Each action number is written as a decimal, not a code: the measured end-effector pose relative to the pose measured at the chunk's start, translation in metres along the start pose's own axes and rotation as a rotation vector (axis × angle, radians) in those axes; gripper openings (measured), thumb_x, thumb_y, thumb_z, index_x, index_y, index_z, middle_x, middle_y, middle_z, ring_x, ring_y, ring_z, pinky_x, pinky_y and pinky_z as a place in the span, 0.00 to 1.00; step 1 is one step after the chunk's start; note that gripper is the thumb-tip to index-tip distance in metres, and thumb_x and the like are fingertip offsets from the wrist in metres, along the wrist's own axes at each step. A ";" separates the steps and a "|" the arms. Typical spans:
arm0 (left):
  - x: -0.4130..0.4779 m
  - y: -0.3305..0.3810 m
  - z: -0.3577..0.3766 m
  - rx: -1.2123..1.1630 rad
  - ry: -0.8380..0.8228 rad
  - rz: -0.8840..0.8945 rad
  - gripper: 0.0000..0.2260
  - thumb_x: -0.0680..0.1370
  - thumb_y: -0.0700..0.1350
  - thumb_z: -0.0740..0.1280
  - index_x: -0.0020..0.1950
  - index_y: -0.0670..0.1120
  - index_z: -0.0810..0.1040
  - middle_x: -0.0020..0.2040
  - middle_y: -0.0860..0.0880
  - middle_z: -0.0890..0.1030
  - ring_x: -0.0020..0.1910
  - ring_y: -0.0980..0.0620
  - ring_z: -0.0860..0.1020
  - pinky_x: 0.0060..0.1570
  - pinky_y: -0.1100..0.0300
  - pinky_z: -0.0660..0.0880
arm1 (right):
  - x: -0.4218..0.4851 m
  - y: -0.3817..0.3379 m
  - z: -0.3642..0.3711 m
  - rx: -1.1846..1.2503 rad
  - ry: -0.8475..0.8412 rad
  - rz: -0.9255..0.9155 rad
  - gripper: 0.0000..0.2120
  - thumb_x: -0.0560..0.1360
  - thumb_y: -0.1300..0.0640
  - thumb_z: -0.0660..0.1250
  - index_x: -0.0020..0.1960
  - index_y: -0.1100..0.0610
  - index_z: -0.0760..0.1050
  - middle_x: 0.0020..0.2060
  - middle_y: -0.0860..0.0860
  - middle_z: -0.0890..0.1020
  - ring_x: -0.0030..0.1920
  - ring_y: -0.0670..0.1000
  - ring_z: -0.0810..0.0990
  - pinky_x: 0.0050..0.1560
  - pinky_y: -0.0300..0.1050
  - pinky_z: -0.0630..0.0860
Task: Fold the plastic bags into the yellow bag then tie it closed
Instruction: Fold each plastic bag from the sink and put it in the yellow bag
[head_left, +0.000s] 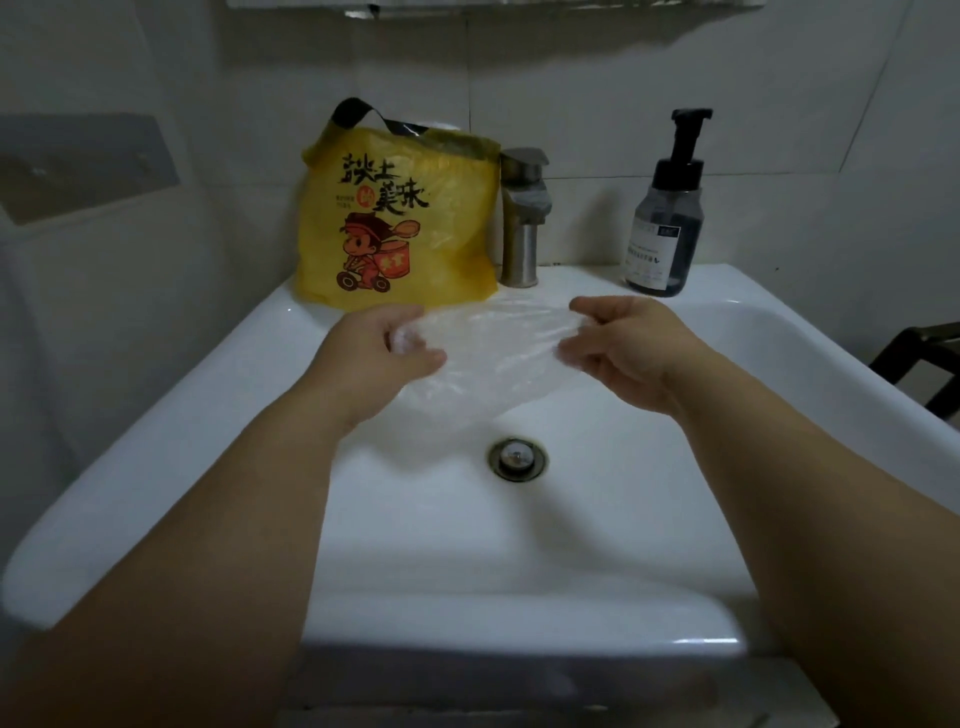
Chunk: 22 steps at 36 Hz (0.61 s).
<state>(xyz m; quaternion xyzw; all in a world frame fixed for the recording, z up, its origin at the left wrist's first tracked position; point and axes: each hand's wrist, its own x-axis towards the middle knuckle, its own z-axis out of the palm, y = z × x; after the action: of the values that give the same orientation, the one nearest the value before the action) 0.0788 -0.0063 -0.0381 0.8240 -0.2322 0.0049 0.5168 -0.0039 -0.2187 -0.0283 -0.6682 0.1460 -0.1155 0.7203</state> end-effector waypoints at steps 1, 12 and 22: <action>0.000 -0.001 0.000 0.068 0.020 0.005 0.25 0.73 0.43 0.74 0.69 0.46 0.74 0.58 0.53 0.77 0.57 0.56 0.75 0.55 0.64 0.69 | 0.000 0.002 0.000 -0.128 0.022 -0.013 0.28 0.73 0.74 0.66 0.71 0.65 0.66 0.66 0.62 0.71 0.60 0.57 0.77 0.62 0.48 0.74; 0.008 0.005 -0.007 -0.444 -0.010 -0.140 0.08 0.75 0.40 0.70 0.54 0.42 0.80 0.52 0.47 0.83 0.53 0.49 0.81 0.60 0.54 0.75 | 0.000 -0.002 0.004 -0.023 0.003 -0.080 0.02 0.78 0.61 0.64 0.49 0.55 0.73 0.59 0.56 0.76 0.62 0.56 0.73 0.65 0.56 0.71; 0.012 0.006 -0.001 -0.442 0.126 -0.167 0.08 0.81 0.49 0.62 0.57 0.47 0.74 0.56 0.47 0.80 0.45 0.51 0.80 0.33 0.63 0.77 | 0.002 0.000 0.010 0.044 0.064 -0.125 0.04 0.80 0.62 0.61 0.50 0.62 0.73 0.42 0.58 0.74 0.39 0.52 0.74 0.35 0.38 0.79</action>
<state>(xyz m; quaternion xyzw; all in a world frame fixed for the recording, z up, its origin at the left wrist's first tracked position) 0.0875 -0.0122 -0.0301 0.7052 -0.1260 -0.0374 0.6968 0.0016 -0.2098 -0.0277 -0.6559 0.1245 -0.1848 0.7212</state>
